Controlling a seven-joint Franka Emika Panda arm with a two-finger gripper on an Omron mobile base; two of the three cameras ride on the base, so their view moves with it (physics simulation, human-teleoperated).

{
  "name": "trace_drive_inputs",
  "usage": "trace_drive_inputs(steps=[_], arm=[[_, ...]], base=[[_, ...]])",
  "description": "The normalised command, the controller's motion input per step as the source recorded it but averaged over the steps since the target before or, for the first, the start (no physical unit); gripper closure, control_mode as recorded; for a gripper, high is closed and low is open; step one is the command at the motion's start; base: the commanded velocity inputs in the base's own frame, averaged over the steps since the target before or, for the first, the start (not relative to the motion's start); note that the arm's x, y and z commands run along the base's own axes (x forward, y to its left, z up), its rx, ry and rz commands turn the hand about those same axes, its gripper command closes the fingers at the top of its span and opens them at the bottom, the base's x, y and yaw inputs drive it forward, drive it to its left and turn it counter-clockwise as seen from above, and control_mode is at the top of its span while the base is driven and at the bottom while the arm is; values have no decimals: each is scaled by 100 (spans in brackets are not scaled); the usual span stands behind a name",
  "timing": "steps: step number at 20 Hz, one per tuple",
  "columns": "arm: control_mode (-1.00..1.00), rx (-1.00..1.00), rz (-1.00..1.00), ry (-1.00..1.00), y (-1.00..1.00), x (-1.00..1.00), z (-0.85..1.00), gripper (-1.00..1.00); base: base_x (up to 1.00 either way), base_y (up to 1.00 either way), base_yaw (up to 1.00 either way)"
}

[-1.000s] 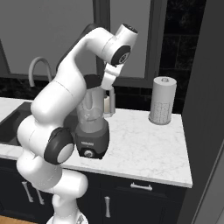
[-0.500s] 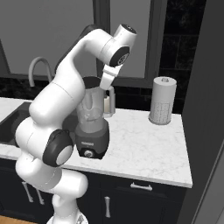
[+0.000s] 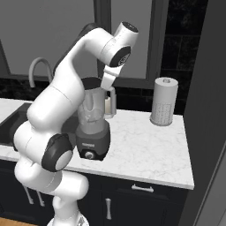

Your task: Close the lid blender by securely placing the lid on top.

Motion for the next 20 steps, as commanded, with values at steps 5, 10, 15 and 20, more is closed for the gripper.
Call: trace_drive_inputs(steps=[5,10,15,20], arm=[[-100,0,0,-12,14,-22,29,-100],[-100,0,0,-8,40,-24,26,-100],[-100,0,0,-2,52,-37,3,-100],[-100,0,0,0,40,-56,-8,-100]], base=[[0,0,0],[0,0,0],[0,0,0],[0,0,0]])
